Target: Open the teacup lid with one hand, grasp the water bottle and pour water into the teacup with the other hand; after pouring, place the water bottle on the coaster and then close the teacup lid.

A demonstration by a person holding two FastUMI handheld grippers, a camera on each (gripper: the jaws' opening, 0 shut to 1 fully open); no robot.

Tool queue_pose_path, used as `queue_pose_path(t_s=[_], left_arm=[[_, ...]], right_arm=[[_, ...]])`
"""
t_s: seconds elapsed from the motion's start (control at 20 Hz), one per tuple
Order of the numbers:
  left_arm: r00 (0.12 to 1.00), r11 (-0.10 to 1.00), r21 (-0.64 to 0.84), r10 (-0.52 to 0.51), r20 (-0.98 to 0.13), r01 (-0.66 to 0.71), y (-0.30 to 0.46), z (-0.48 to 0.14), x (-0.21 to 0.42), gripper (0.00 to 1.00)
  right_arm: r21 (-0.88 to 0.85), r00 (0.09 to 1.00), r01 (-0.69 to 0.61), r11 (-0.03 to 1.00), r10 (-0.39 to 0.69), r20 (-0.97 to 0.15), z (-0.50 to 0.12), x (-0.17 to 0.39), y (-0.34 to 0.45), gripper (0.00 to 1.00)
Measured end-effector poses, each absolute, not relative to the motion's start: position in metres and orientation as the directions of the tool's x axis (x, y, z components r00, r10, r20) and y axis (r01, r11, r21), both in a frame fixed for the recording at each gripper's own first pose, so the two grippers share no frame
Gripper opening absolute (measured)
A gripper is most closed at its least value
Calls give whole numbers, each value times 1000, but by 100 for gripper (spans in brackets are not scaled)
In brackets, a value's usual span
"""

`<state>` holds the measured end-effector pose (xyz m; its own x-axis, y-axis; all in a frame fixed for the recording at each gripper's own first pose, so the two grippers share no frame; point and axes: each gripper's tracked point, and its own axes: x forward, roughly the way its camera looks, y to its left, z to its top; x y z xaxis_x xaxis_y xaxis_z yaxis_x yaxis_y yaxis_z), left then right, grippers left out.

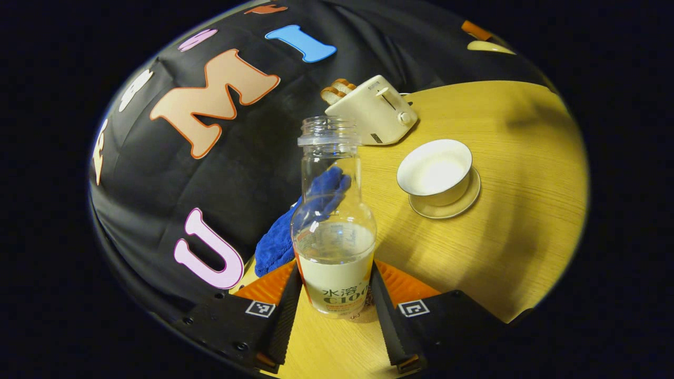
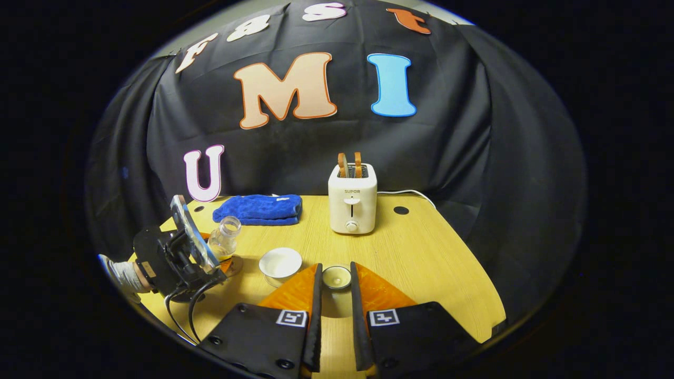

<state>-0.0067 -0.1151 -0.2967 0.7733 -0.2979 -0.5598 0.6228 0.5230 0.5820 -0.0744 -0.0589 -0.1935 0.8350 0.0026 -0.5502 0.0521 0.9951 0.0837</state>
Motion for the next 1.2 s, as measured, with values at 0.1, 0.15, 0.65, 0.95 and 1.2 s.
queue_pose_path(t_s=[0.1,0.15,0.65,0.95,1.2], left_arm=[[769,502,593,-292,-568,629,-118,-297,-6,69],[767,489,600,-291,-572,633,-120,-298,-5,70],[761,321,691,-231,-606,648,-115,-300,1,70],[747,225,713,-187,-638,664,-112,-304,5,70],[739,94,736,-174,-651,671,-120,-303,9,70]], right_arm=[[85,836,59,995,-3,-549,-193,-76,-64,27],[85,837,62,994,-6,-547,-192,-75,-66,27],[93,840,65,994,-4,-543,-197,-83,-75,29],[108,843,64,992,4,-538,-202,-83,-76,29],[118,844,58,991,14,-535,-205,-87,-75,29]])
